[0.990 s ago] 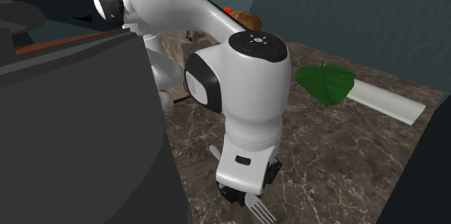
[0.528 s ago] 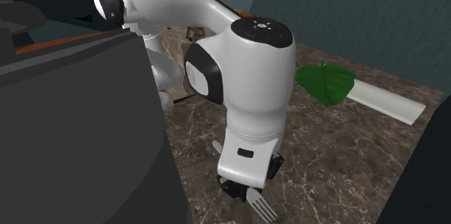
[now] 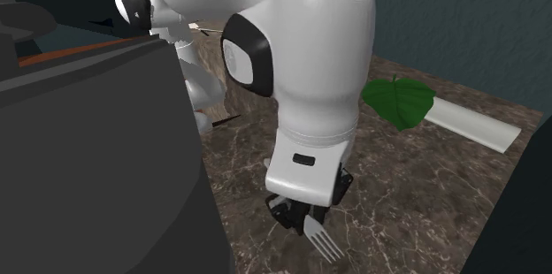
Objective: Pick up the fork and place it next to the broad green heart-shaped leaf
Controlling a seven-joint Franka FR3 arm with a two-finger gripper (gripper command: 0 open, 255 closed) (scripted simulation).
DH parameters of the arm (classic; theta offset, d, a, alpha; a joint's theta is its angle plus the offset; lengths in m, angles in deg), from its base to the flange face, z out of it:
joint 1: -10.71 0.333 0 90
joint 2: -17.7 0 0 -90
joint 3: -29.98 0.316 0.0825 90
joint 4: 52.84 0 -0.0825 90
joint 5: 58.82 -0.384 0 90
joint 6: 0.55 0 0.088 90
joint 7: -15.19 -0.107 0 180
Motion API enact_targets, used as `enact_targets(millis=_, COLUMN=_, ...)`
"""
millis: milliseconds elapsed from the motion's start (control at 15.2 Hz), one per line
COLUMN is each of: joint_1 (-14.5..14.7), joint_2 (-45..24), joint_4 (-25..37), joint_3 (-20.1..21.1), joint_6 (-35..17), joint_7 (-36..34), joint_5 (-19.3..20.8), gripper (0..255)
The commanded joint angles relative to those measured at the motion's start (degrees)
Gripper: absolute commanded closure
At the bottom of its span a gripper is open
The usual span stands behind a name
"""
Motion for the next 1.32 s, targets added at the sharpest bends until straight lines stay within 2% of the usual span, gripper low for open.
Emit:
enact_targets(millis=0, joint_1=0.01, joint_2=-0.27, joint_4=1.82, joint_3=0.0, joint_6=1.58, joint_7=0.0, joint_5=0.04, gripper=255)
enact_targets(millis=858, joint_1=0.13, joint_2=-1.57, joint_4=12.77, joint_3=0.09, joint_6=11.25, joint_7=-0.06, joint_5=0.23, gripper=255)
enact_targets(millis=1254, joint_1=4.35, joint_2=-0.88, joint_4=11.95, joint_3=3.82, joint_6=11.25, joint_7=-8.06, joint_5=0.9, gripper=255)
